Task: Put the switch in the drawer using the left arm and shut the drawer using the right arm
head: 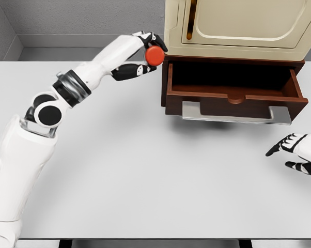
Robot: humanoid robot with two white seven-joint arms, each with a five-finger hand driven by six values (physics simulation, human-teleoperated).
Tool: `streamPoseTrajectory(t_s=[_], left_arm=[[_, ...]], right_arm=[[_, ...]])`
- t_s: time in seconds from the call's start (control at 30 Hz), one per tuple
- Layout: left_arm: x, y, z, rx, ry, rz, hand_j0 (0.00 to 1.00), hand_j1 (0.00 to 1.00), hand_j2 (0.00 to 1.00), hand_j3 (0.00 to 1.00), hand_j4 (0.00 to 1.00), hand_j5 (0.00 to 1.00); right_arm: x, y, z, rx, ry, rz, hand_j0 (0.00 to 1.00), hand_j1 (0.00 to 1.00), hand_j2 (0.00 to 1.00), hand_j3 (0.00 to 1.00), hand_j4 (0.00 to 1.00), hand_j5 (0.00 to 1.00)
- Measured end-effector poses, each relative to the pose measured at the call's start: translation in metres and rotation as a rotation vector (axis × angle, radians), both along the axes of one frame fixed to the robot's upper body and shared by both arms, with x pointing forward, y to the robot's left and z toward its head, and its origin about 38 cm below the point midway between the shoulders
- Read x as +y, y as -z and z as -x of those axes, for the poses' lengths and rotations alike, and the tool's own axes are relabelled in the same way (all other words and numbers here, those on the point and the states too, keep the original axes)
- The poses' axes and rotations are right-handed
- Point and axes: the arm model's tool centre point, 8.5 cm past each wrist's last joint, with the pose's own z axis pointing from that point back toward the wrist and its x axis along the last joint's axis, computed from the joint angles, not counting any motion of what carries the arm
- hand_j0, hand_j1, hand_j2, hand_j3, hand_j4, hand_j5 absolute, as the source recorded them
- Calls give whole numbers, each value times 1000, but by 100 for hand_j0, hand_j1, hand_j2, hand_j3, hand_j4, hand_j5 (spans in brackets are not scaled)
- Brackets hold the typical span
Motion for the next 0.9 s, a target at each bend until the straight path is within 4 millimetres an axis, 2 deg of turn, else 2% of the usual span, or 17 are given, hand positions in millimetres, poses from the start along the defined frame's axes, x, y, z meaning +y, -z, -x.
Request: streamPoseTrajectory(t_s=[0.27,0.47,0.9], left_arm=[[-27,-13,10,-130,-24,-97,34,34,34,34,34,34],[-56,-14,17,-184,-16,-147,34,34,34,34,34,34],[-84,-33,41,-285,30,-155,34,34,34,34,34,34]], right_arm=[[1,1,0,-3,0,-6,65,65,65,65,65,65],[2,0,0,-5,-1,-7,65,65,65,65,65,65],[1,-1,-1,-11,2,-7,66,66,66,66,66,66]])
